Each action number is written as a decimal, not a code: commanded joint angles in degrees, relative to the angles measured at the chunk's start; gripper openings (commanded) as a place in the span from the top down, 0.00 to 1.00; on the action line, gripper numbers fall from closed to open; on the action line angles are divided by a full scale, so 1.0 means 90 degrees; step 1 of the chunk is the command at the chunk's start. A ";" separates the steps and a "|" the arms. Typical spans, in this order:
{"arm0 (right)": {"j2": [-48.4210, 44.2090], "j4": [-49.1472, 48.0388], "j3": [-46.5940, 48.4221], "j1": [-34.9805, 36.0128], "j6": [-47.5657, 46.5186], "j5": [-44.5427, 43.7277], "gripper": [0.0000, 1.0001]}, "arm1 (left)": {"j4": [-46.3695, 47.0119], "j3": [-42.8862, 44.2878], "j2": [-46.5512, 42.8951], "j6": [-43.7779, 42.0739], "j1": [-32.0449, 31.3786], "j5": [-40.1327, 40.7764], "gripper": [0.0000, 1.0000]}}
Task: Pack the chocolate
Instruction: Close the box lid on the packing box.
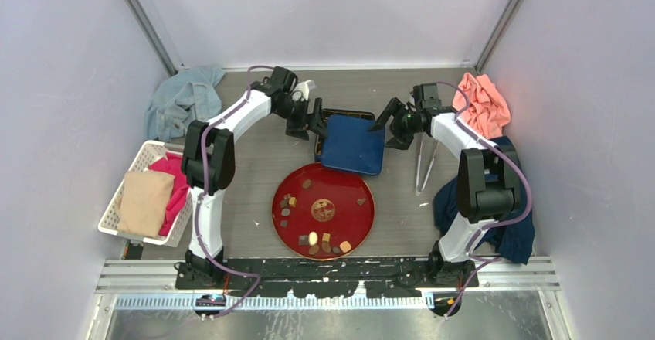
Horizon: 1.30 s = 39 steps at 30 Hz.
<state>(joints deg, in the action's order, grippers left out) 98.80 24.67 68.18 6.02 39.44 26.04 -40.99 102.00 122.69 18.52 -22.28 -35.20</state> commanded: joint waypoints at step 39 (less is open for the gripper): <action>-0.2074 0.1829 -0.0509 0.1283 -0.2285 -0.2161 0.22 | 0.0365 0.0366 0.0693 0.0573 0.0346 -0.0500 0.53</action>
<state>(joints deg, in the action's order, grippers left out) 84.53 35.81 64.66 11.00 27.66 14.26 -39.18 103.70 128.60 23.46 -19.38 -39.90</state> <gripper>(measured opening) 0.781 0.476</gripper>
